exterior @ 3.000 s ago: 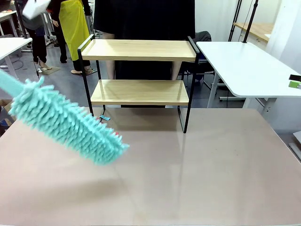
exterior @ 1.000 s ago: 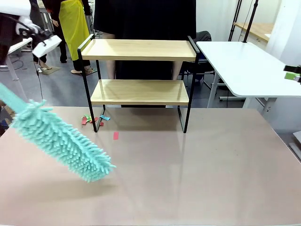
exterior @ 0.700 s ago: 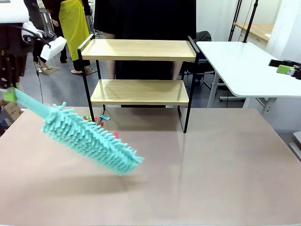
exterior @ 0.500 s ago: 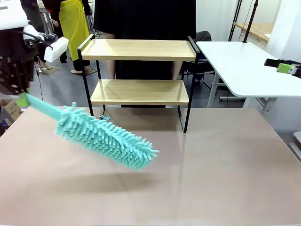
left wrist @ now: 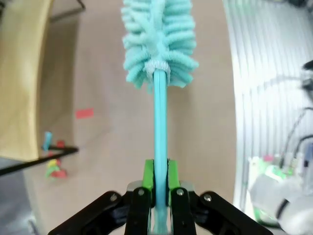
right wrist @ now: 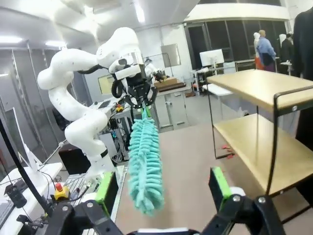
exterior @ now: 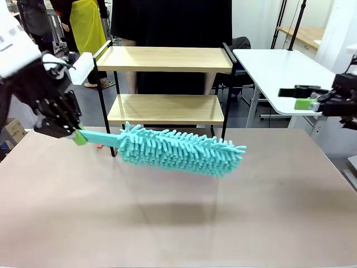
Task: Clean the shelf.
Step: Hand the Duster back to the human.
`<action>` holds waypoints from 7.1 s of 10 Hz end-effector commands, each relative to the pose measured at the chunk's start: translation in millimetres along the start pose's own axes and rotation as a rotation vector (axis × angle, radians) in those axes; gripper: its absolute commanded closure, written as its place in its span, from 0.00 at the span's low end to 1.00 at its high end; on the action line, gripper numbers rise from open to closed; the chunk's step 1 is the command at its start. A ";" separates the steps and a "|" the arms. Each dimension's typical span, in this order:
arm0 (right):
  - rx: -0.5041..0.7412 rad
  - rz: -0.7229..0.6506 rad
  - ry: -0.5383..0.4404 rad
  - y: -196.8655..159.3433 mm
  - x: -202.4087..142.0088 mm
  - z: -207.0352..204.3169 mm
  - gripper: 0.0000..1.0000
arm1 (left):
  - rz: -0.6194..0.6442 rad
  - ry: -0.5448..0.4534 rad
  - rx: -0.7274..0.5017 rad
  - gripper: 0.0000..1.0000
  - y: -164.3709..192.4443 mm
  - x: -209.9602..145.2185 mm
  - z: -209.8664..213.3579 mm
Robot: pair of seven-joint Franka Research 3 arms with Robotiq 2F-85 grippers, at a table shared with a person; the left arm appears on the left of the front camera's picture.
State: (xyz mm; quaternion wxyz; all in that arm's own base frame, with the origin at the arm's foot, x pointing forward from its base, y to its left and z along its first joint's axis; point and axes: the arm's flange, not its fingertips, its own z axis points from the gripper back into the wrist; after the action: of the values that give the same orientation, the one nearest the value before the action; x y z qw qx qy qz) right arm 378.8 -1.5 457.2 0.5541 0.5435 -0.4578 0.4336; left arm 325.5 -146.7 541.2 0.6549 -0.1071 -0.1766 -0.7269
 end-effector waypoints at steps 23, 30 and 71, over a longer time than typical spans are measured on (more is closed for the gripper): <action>0.047 0.065 0.059 64.3 -71.6 -103.6 0.00 | -0.109 -0.166 0.040 0.87 4.5 -38.4 -54.3; 0.095 0.015 0.189 91.1 -110.6 -121.3 0.00 | -0.109 -0.166 0.040 0.87 4.5 -38.4 -54.3; 0.103 0.014 0.031 -6.5 -102.6 -133.9 1.00 | -0.035 -0.207 0.095 0.87 11.8 -37.5 -53.8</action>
State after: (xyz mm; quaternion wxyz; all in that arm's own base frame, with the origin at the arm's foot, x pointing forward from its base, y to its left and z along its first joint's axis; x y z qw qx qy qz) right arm 371.6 134.4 358.7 0.5439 0.5599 -0.4126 0.4695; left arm 346.5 -133.4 477.6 0.6277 -0.1501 -0.2794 -0.7109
